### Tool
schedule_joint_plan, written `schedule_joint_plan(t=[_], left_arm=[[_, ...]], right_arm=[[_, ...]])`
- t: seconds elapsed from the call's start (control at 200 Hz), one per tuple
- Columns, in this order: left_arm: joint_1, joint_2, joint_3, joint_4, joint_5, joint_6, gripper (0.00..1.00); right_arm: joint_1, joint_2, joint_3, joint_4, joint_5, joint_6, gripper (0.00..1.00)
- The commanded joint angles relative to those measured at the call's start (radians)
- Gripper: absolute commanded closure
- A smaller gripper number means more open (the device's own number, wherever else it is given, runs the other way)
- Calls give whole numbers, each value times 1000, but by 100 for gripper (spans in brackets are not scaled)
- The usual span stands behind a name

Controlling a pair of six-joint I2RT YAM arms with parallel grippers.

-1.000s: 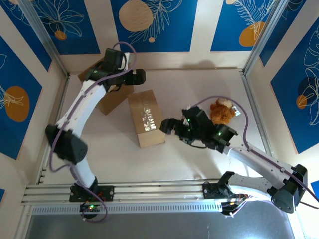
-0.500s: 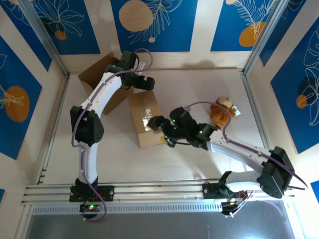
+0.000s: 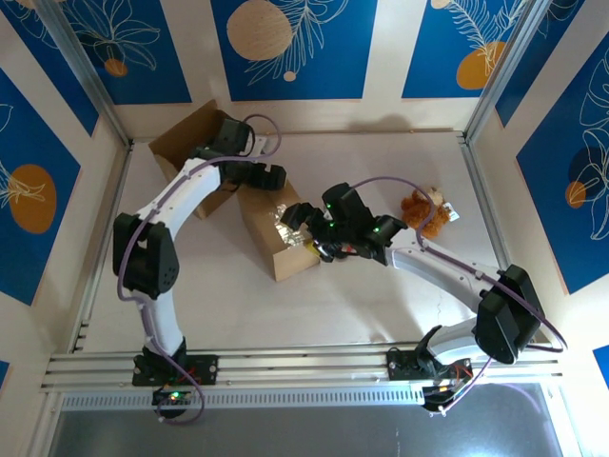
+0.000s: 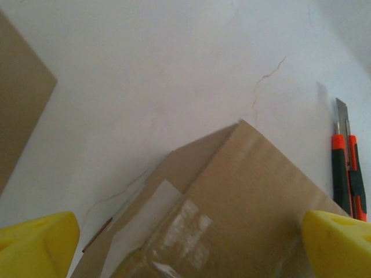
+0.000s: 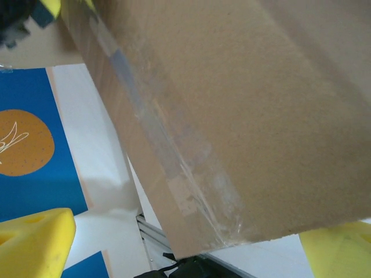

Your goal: Unpack the express box

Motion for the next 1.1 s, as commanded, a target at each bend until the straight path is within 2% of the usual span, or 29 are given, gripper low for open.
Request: schedule_joint_plan(t=[0.0, 0.235, 0.45, 0.56, 0.665, 0.745, 0.83, 1.096], left_arm=[[-11, -95, -75, -11, 42, -46, 2], [-11, -143, -117, 8, 30, -43, 0], [-11, -107, -76, 1, 23, -44, 0], [-11, -109, -81, -3, 21, -51, 0], [-11, -130, -93, -12, -4, -60, 0], [-11, -154, -99, -21, -19, -67, 0], [-11, -179, -97, -34, -9, -70, 0], [-11, -217, -112, -39, 8, -69, 0]], right_arm=[[-15, 15, 17, 37, -3, -49, 1], [14, 3, 18, -15, 35, -61, 1], [17, -111, 64, -347, 245, -167, 1], [-34, -209, 35, -488, 268, -214, 1], [-178, -239, 14, -577, 190, -312, 1], [-280, -195, 23, -610, 157, -388, 1], [-328, -108, 68, -630, 180, -442, 1], [-323, 277, 304, -661, 224, -480, 5]])
